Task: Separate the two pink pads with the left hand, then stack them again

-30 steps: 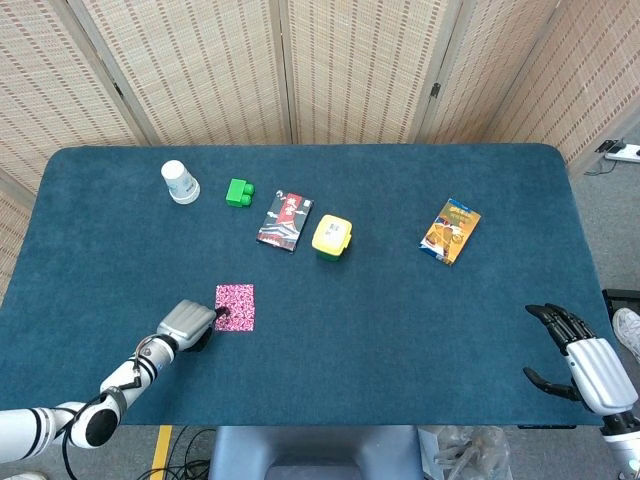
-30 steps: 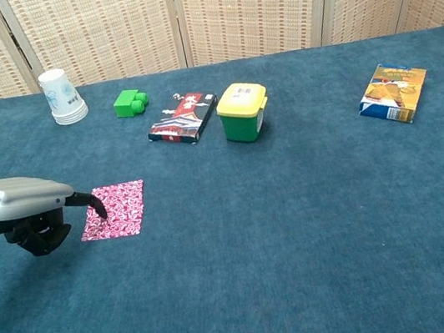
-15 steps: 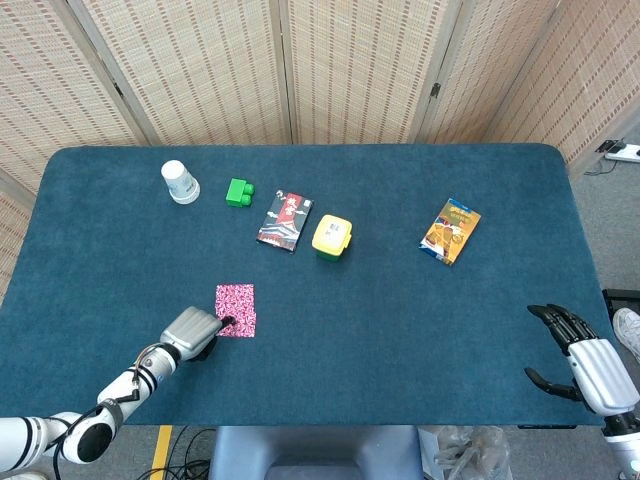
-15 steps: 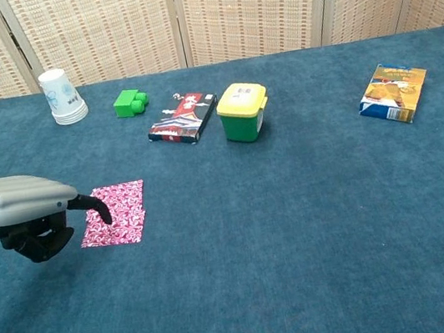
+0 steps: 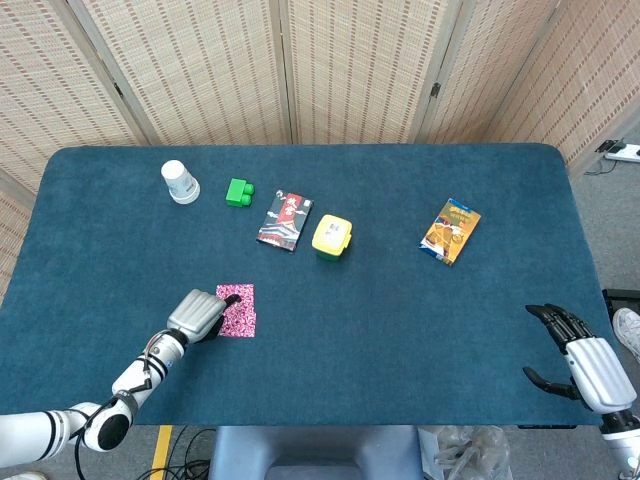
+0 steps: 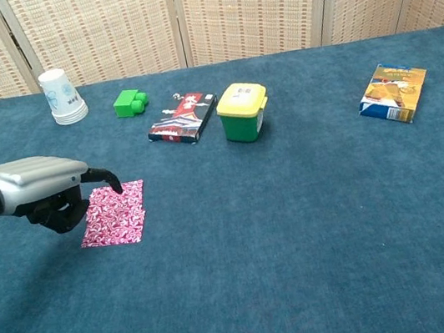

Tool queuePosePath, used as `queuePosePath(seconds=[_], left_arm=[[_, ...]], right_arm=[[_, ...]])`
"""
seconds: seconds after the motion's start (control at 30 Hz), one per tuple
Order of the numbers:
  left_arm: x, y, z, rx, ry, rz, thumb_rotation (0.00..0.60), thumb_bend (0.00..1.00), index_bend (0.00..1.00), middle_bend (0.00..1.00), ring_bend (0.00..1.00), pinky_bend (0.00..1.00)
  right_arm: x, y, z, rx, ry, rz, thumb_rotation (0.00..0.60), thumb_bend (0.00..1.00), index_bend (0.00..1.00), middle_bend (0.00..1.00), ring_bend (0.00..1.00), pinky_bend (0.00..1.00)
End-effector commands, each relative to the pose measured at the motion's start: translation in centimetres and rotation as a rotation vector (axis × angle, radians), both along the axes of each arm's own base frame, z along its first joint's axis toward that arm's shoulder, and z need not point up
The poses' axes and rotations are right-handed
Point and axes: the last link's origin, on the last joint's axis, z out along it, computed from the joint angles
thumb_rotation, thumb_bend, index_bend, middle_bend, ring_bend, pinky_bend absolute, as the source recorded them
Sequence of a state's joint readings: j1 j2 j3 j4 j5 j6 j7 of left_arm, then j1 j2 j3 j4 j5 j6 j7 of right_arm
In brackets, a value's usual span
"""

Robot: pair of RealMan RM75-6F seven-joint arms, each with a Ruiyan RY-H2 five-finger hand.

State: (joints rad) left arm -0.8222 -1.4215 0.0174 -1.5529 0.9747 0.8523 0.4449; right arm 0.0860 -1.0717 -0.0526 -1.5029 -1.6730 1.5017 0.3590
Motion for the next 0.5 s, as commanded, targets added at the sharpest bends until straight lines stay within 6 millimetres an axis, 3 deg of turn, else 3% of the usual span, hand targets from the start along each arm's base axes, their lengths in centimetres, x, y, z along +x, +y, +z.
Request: queuePosePath(seconds=[0.03,0.5], left_arm=[[-0.1,0.4,-0.6,0.002,0.000,0.010,0.600,0.76,0.22,0.94,0.92,1.00],[-1.6,0.8,-1.0,0.005,0.061,0.049,0.600,0.76,0.22,0.94,0.92,1.00]], right_arm=[[0.0,0.0,0.0,-0.001,0.000,-0.002,0.600,0.27,0.10,0.18,0.10,0.16],[-0.2,0.1,0.0,0.000,0.000,-0.006,0.600,0.27,0.10,0.18,0.10,0.16]])
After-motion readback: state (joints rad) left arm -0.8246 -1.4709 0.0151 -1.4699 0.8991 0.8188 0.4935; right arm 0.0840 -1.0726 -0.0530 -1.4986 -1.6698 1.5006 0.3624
